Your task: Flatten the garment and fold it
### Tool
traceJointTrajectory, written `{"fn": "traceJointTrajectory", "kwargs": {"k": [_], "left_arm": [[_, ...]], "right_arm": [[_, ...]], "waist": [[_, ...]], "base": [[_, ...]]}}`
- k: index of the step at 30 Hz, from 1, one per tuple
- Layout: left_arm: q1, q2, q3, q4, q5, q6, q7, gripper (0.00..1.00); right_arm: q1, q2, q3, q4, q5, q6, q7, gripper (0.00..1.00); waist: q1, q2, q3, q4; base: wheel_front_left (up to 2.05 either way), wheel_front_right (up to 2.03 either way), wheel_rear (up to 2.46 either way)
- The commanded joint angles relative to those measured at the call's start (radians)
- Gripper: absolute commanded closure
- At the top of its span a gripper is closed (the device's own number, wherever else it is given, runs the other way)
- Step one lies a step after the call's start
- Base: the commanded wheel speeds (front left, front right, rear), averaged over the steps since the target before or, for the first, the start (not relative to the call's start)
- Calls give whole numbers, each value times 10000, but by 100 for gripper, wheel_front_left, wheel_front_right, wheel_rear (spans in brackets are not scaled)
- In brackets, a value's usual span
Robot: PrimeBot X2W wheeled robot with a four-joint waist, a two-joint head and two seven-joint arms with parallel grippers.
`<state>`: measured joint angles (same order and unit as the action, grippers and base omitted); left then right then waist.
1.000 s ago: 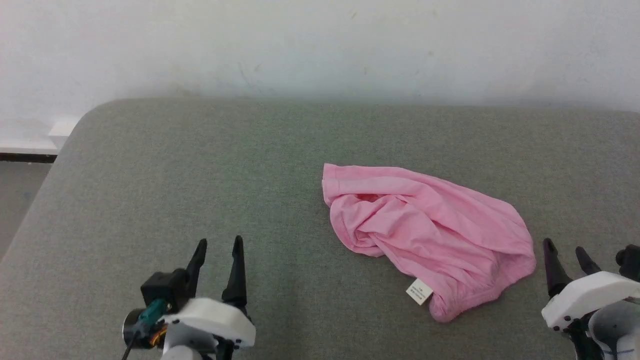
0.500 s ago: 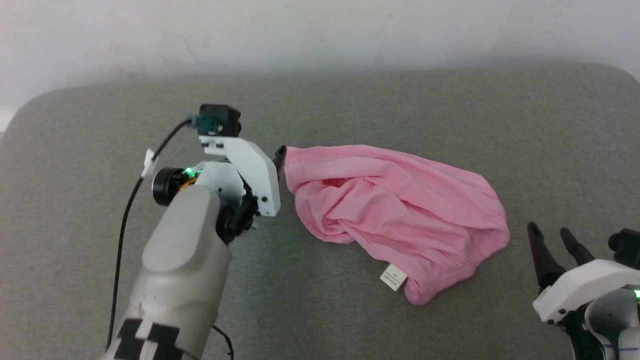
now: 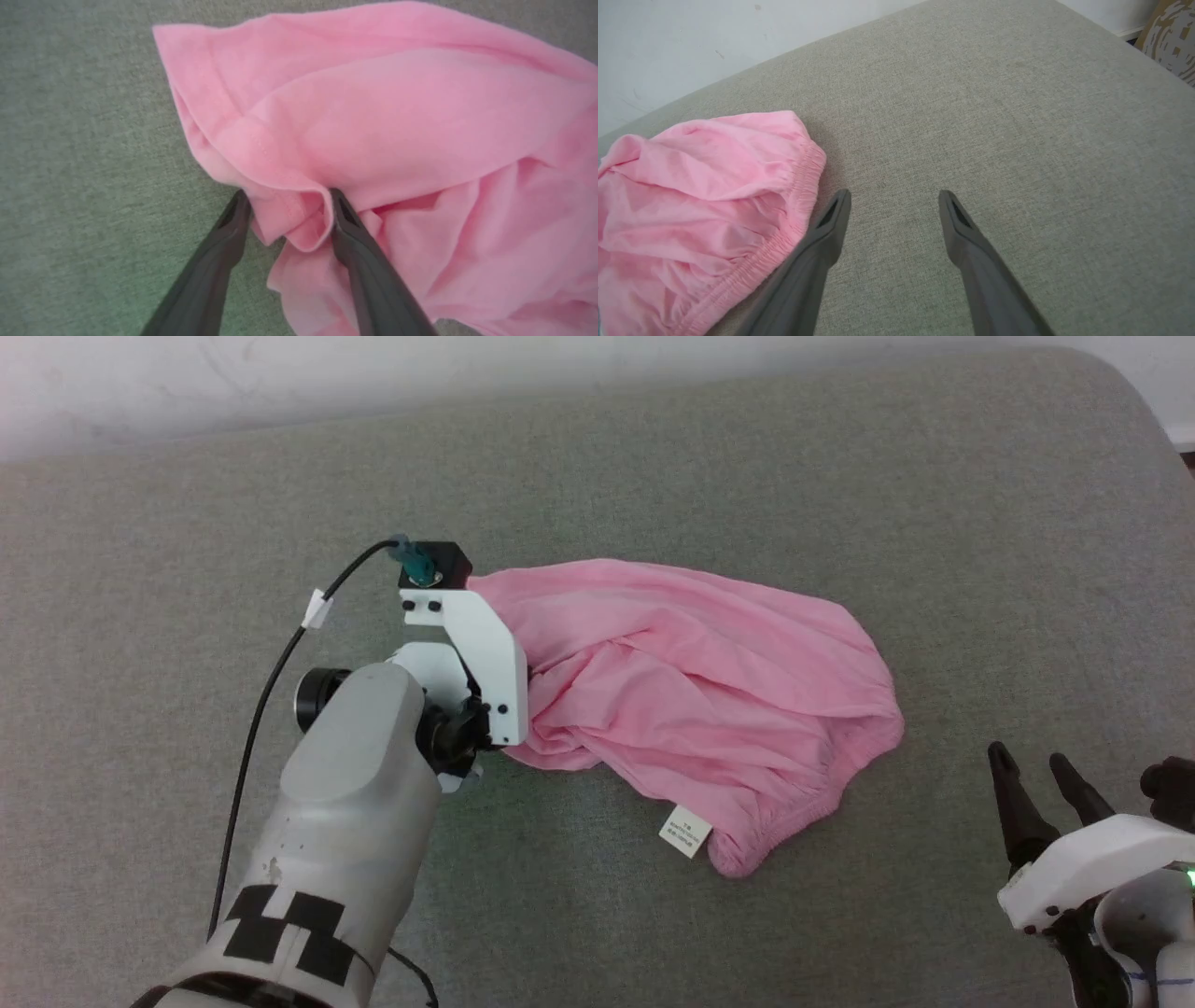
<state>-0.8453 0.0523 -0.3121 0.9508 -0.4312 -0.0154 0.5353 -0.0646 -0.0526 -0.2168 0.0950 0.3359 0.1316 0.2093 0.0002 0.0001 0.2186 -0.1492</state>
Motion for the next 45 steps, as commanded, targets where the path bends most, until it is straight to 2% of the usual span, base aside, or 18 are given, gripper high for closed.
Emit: {"fn": "traceJointTrajectory", "kwargs": {"k": [1, 11, 18, 21, 26, 33, 34, 35, 40, 43, 45], "left_arm": [[-60, -18, -92, 59, -76, -63, -119, 100], [-285, 27, 158, -494, -832, -626, -2172, 100], [897, 610, 615, -2260, -1476, -926, -2888, 100], [2286, 867, 874, -3493, -1772, -685, -2750, 100], [5446, 918, 1138, -5429, -2309, 161, -2084, 100], [7731, 640, 1056, -6394, -2650, 834, -1676, 100], [7871, 582, 1064, -6464, -2713, 893, -1689, 58], [7963, 568, 1042, -6516, -2691, 953, -1705, 0], [8088, 569, 1516, -7206, -2818, 1158, -2351, 0], [8121, 759, 2043, -7810, -2551, 1381, -3372, 0], [8167, 904, 2309, -8191, -2026, 1609, -4416, 0]], "right_arm": [[-128, 23, 17, 43, 17, -9, -62, 0], [188, 24, 238, 284, -18, -9, -121, 0], [613, 24, 447, 550, 32, -9, -172, 0], [817, 24, 499, 692, 94, -9, -229, 0], [1013, 24, 640, 814, 189, -9, -274, 0], [1099, 24, 760, 887, 189, -9, -229, 0], [1106, 24, 777, 890, 184, -9, -217, 0], [1108, 24, 793, 894, 174, -9, -209, 0], [1103, 24, 791, 835, 162, -9, -179, 0], [1063, 24, 746, 727, 152, -9, -153, 0], [982, 24, 733, 633, 126, -9, -85, 0]], "waist": [[-2, -1, 74, 25], [-2, -1, -749, 1221], [-2, -1, -1822, 2063], [-2, -1, -2193, 2309], [-2, -1, -2410, 2487], [-2, -1, -2390, 2566], [-2, -1, -2385, 2568], [-2, -1, -2384, 2563], [-2, -1, -2344, 2563], [-2, -1, -2328, 2565], [-2, -1, -2295, 2558]], "base": [[0, 0, 0], [0, 0, 0], [0, 0, 0], [0, 0, 0], [0, 0, 0], [0, 0, 0], [0, 0, 0], [0, 0, 0], [0, 0, 0], [0, 0, 0], [0, 0, 0]]}}
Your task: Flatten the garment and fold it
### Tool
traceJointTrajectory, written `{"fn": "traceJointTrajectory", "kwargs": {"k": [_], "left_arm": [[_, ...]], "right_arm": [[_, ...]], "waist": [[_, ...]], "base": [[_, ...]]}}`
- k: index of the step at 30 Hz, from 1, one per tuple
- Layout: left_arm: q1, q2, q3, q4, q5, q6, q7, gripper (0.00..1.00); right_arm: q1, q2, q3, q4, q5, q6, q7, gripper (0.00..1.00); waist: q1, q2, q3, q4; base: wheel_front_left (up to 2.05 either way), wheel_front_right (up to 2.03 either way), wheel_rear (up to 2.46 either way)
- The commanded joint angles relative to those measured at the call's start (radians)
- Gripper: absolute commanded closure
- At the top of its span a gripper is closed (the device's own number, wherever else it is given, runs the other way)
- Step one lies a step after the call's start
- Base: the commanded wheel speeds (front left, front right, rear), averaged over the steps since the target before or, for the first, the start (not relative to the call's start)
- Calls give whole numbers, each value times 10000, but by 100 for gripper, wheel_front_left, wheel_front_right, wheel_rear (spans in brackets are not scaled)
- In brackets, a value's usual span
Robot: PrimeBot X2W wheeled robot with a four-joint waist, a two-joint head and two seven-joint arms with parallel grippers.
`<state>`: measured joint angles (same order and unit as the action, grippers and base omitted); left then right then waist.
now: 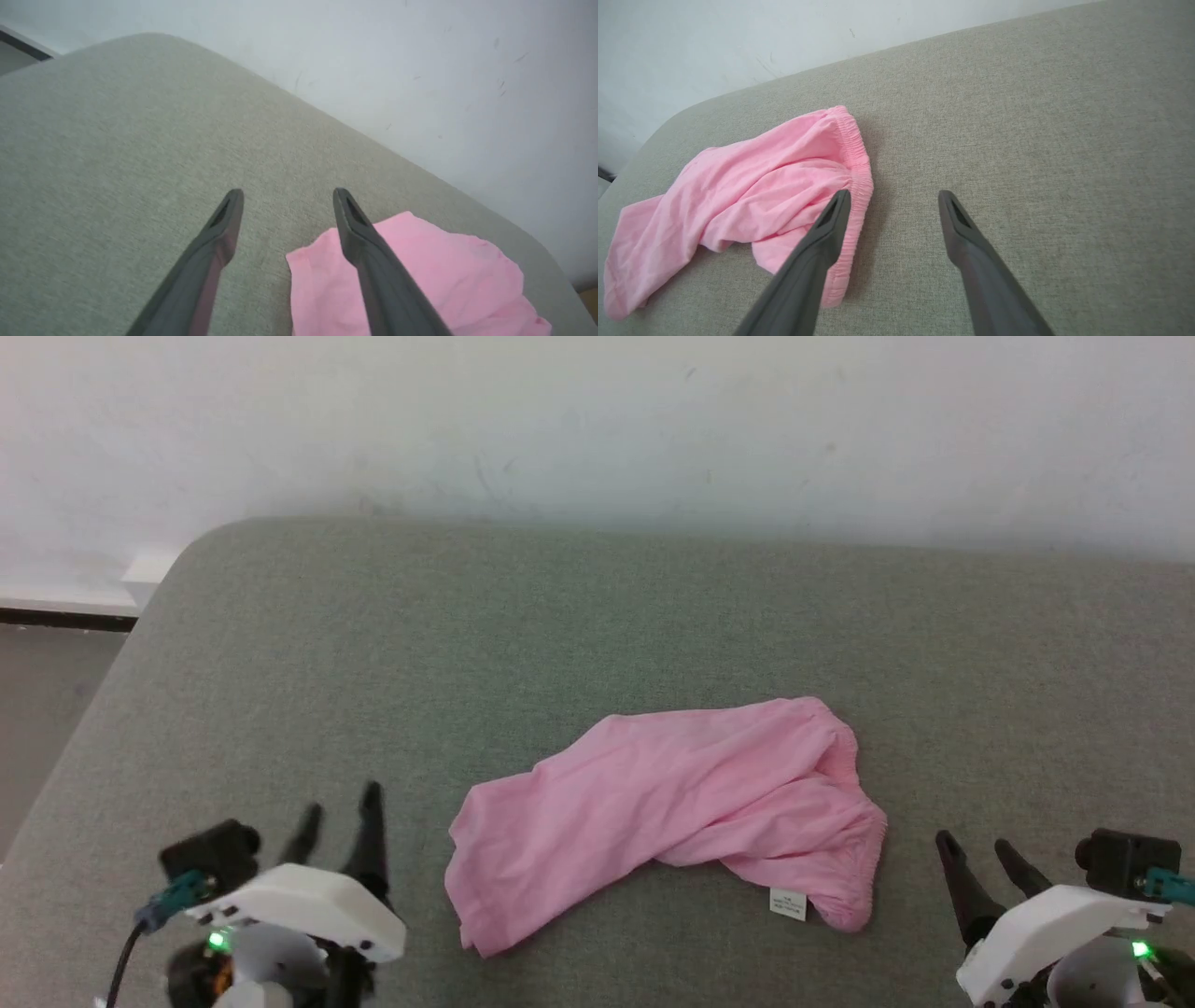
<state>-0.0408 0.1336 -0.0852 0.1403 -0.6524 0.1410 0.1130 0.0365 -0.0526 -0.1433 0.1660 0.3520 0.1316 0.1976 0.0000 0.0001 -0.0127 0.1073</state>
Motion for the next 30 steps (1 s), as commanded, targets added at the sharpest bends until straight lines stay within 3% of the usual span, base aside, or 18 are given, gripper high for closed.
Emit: {"fn": "traceJointTrajectory", "kwargs": {"k": [1, 5, 8, 15, 24, 25, 26, 30], "left_arm": [[171, 220, 38, -232, 612, 134, -731, 0], [394, 378, -176, -461, 1910, 286, -2764, 0], [469, 253, -351, -435, 2532, 384, -3506, 0], [101, -221, -572, -586, 3549, 273, -3741, 0], [-27, -637, -274, -599, 3961, 5, -3746, 0], [-30, -662, -230, -592, 3981, -14, -3746, 0], [-37, -684, -187, -584, 3993, -36, -3746, 0], [-75, -749, -32, -498, 4007, -137, -3747, 0]], "right_arm": [[-105, 24, 12, -134, -72, -9, 79, 0], [-692, 24, 81, -180, -485, -9, 701, 0], [-1525, 24, 196, 56, -1058, -9, 1570, 0], [-3164, -294, 1331, 1679, -2062, -9, 3706, 0], [-3416, -958, 3891, 2823, -1184, -9, 5033, 0], [-3437, -1028, 4075, 2800, -1000, -9, 4959, 62], [-3472, -1088, 4204, 2754, -786, -9, 4832, 100], [-3842, -1468, 3987, 2372, -224, -9, 3888, 100]], "waist": [[0, -1, 45, -17], [0, -1, 267, -81], [0, -1, 513, -120], [0, -1, 1113, 130], [0, -1, 1417, 277], [0, -1, 1421, 265], [0, -1, 1423, 249], [0, -1, 1346, 125]], "base": [[0, 0, 0], [0, 0, 0], [0, 0, 0], [0, 0, 0], [0, 0, 0], [0, 0, 0], [0, 0, 0], [0, 0, 0]]}}
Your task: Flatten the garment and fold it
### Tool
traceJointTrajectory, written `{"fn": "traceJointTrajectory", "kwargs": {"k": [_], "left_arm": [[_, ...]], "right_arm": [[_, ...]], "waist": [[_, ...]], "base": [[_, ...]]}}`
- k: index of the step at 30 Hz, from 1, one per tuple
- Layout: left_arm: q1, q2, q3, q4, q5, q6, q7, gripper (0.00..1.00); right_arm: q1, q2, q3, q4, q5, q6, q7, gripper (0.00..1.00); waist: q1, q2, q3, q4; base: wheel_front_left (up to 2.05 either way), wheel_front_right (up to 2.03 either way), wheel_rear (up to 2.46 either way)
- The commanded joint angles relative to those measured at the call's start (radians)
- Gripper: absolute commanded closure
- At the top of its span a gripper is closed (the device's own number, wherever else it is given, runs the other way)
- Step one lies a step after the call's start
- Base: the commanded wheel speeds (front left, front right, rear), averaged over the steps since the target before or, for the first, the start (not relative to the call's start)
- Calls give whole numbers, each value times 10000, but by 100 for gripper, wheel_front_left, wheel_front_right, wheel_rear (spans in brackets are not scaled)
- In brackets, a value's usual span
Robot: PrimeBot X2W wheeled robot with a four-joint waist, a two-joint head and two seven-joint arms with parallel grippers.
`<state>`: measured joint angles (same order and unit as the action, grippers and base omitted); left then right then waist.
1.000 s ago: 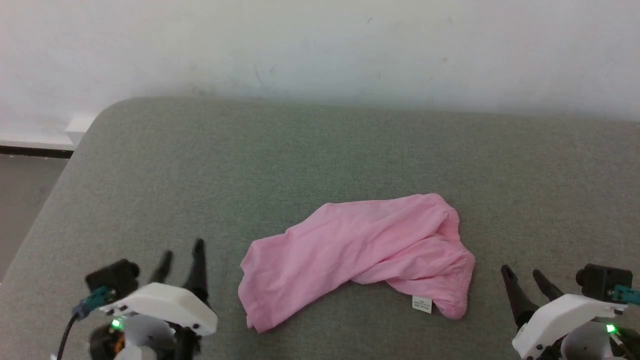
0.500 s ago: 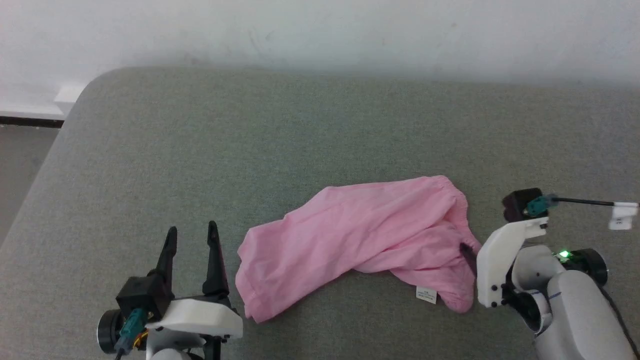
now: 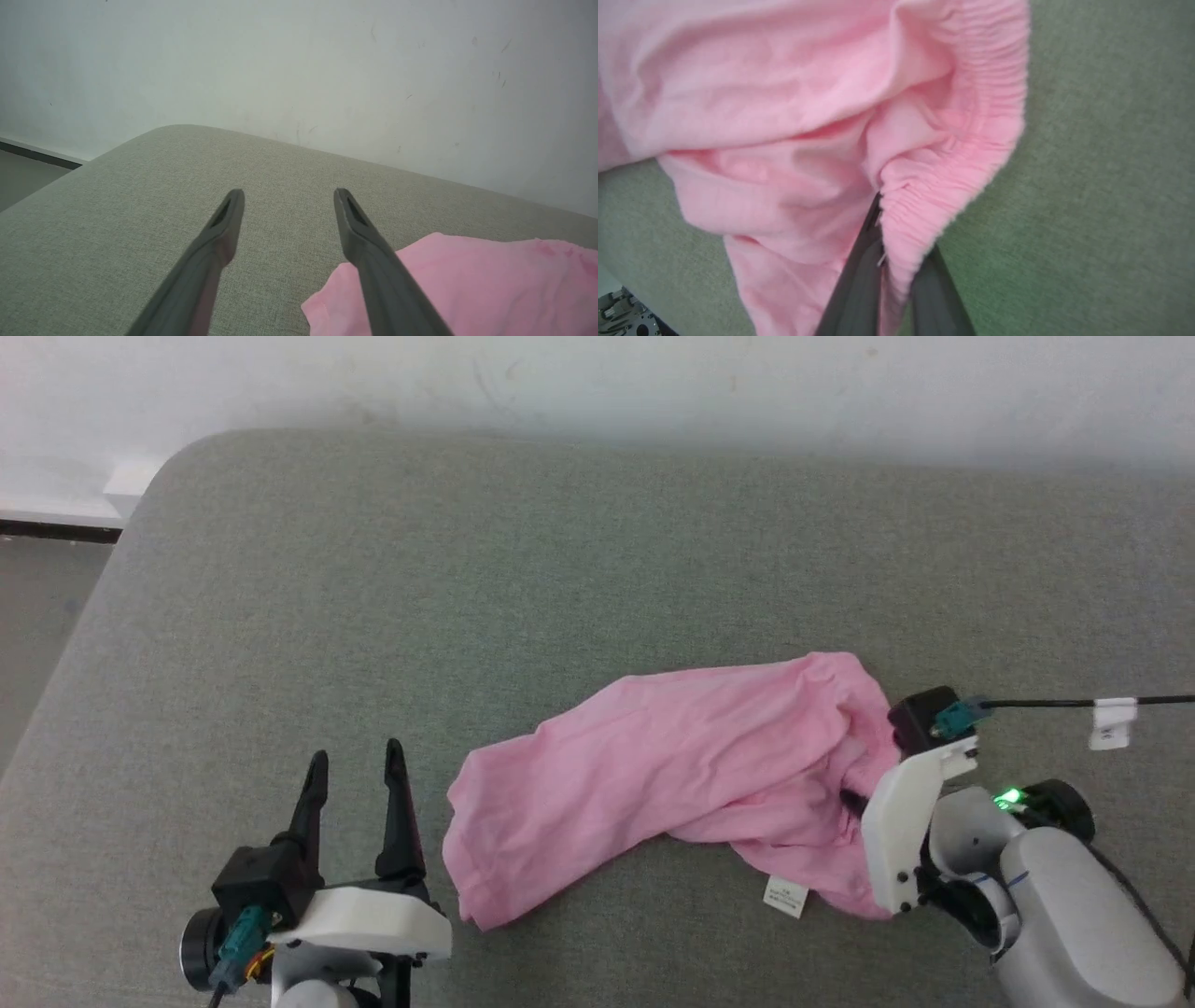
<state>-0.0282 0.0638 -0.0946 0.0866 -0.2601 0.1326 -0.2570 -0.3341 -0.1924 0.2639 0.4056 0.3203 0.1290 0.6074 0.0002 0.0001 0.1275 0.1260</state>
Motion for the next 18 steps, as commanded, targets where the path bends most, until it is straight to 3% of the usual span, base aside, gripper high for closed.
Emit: {"fn": "traceJointTrajectory", "kwargs": {"k": [1, 7, 12, 18], "left_arm": [[-215, -62, 103, 64, 86, -75, -46, 0], [-277, -100, 238, 210, 88, -174, -46, 0], [-324, -119, 178, 346, 30, -247, -47, 0], [-323, -129, 65, 595, -101, -280, -47, 0]], "right_arm": [[-236, -135, -324, -168, 175, 17, -507, 100], [-146, -498, -2335, -1531, 78, 17, -1436, 100], [1518, -88, -4113, -2611, -104, 17, -540, 100], [3355, 906, -4809, -2683, 62, 17, 868, 100]], "waist": [[-2, -1, -97, -103], [-2, -1, -309, -295], [-2, -1, -378, -377], [-2, -1, -365, -487]], "base": [[0, 0, 0], [0, 0, 0], [0, 0, 0], [0, 0, 0]]}}
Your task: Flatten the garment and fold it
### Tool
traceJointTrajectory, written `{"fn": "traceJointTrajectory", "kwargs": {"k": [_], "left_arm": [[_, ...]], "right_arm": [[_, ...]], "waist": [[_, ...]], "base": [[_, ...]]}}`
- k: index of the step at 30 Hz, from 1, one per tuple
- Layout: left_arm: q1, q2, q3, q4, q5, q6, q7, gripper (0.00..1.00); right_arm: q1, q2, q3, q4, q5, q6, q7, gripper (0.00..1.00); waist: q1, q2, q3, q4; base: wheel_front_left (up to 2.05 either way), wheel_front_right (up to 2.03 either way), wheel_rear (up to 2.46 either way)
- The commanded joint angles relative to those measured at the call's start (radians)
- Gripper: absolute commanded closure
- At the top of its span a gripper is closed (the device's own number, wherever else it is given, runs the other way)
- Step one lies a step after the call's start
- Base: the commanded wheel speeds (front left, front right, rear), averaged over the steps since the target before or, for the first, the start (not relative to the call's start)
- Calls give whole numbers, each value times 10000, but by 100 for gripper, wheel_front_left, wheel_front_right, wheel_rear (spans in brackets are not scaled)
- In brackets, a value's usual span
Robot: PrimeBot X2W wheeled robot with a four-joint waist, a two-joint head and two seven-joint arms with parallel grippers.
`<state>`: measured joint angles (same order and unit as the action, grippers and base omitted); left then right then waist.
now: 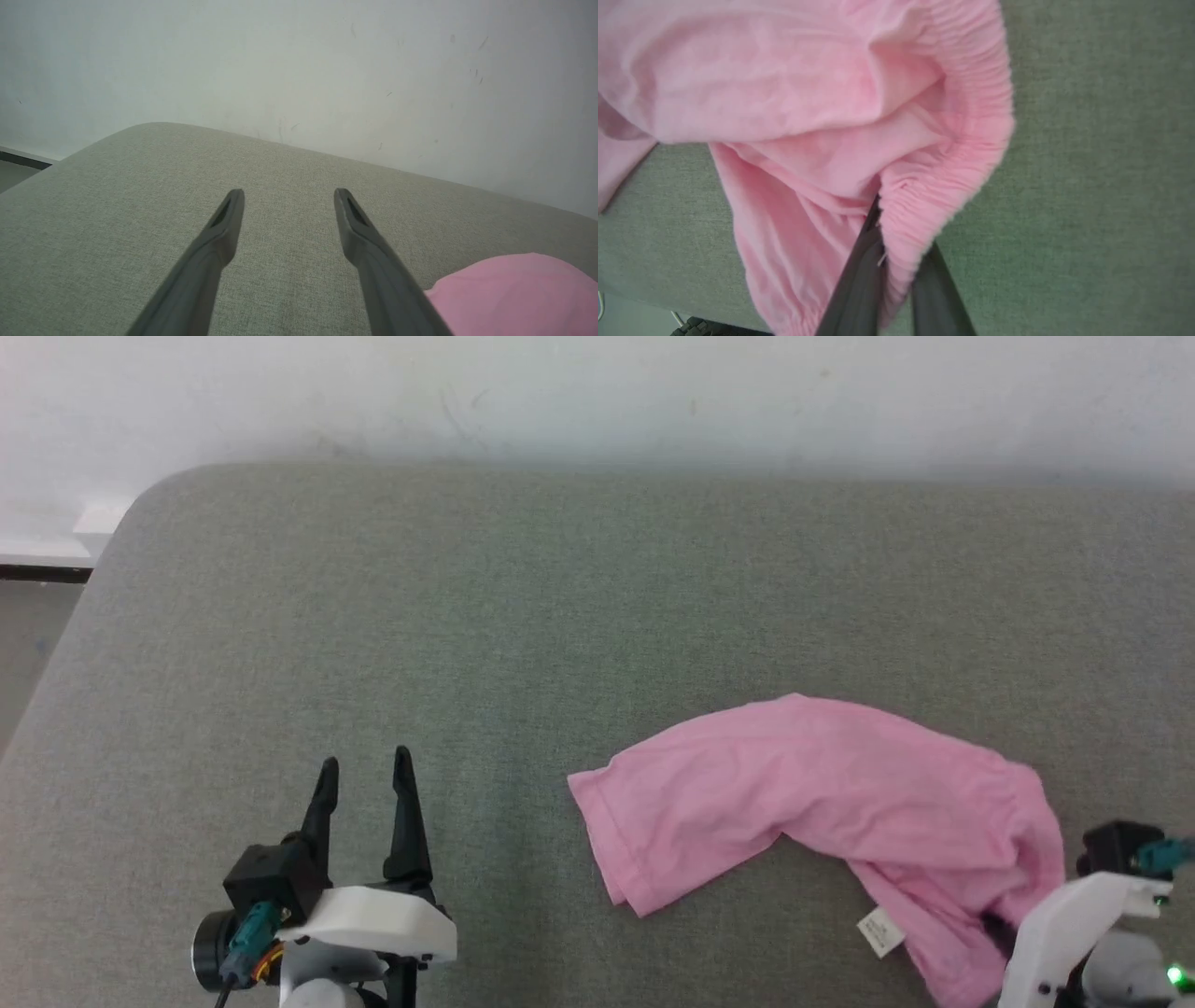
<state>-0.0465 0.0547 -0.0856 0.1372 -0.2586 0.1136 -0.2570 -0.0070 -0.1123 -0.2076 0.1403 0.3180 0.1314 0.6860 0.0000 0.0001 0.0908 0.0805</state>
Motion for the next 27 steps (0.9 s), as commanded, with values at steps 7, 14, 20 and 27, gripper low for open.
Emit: {"fn": "traceJointTrajectory", "kwargs": {"k": [7, 14, 20, 27], "left_arm": [[-111, -43, -95, 397, -291, -80, -47, 0], [-557, -44, -410, 442, -812, -83, 147, 0], [-2314, -44, -1514, 760, -1232, -221, 2914, 0], [-4299, 159, -3146, 2754, -1009, -874, 7681, 0]], "right_arm": [[155, 512, -640, -19, 162, -7, -588, 0], [104, 605, -1525, -854, 355, -7, -2123, 0], [15, 616, -2238, -1576, 85, -7, -2350, 0], [-202, 618, -2079, -1705, 111, -7, -2167, 0]], "waist": [[0, -1, -84, -157], [0, -1, -231, -281], [0, -1, -82, -328], [0, -1, 260, -592]], "base": [[0, 0, 0], [0, 0, 0], [0, 0, 0], [0, 0, 0]]}}
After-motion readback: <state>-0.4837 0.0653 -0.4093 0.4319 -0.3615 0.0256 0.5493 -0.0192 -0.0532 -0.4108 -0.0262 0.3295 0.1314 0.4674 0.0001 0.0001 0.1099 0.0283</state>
